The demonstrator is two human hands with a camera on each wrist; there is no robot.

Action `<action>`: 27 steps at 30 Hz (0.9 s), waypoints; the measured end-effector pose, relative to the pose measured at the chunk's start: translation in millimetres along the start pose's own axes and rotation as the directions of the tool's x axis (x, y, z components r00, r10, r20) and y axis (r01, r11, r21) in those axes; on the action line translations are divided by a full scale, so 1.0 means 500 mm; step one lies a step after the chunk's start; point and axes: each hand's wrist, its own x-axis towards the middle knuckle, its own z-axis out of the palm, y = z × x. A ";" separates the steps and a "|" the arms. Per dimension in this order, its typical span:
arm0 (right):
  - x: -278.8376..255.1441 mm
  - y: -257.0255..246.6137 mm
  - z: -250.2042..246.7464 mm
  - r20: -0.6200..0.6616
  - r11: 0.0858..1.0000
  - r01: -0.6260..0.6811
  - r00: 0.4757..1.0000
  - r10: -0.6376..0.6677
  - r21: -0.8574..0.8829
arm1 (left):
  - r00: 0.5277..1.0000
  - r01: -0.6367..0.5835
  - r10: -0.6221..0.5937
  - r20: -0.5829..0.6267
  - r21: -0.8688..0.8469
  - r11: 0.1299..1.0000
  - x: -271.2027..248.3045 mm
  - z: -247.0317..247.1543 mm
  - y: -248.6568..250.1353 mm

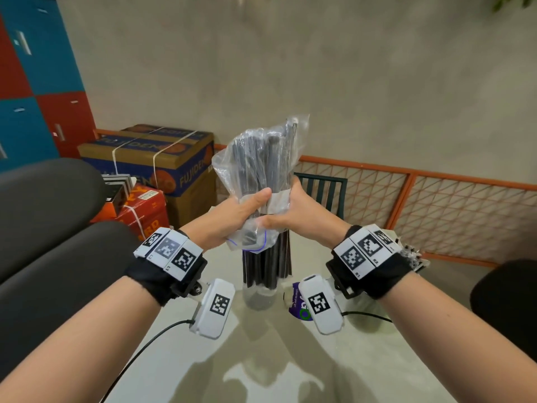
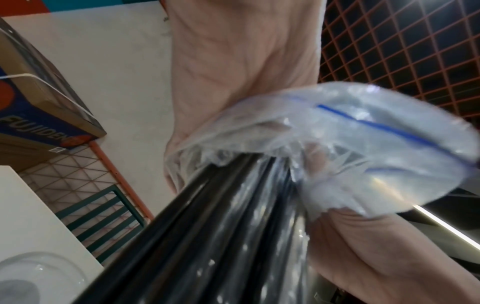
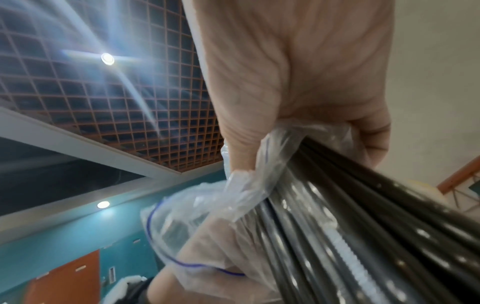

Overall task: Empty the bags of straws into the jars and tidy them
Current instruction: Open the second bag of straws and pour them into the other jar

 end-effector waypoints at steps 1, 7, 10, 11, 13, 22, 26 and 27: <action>0.009 0.001 -0.005 -0.048 1.000 0.002 0.999 -0.002 -0.008 | 0.999 -0.015 0.015 -0.030 -0.008 1.000 0.015 0.000 -0.004; 0.074 0.028 -0.030 -0.194 0.998 0.045 0.980 -0.035 0.045 | 0.994 -0.075 0.077 -0.072 0.027 0.997 0.104 -0.021 -0.013; 0.103 0.042 -0.049 -0.183 0.994 0.054 0.982 -0.036 0.097 | 0.998 -0.054 0.054 0.014 0.037 0.998 0.136 -0.040 -0.037; 0.114 0.049 -0.052 -0.178 0.992 0.071 0.983 -0.051 0.105 | 0.998 -0.063 0.062 0.010 0.015 0.998 0.144 -0.041 -0.047; 0.138 0.063 -0.045 -0.176 0.991 0.095 0.981 -0.077 0.097 | 0.994 -0.096 0.094 -0.053 -0.033 0.995 0.155 -0.035 -0.066; 0.207 0.176 0.024 -0.157 0.958 0.012 0.987 0.035 0.285 | 0.976 -0.093 0.038 -0.216 -0.254 0.963 0.205 -0.031 -0.198; 0.231 0.220 0.050 -0.157 0.931 -0.018 0.984 0.080 0.365 | 0.966 -0.131 0.053 -0.251 -0.305 0.943 0.212 -0.030 -0.237; 0.234 0.230 0.053 -0.154 0.925 -0.021 0.984 0.086 0.380 | 0.964 -0.132 0.048 -0.261 -0.314 0.940 0.214 -0.030 -0.247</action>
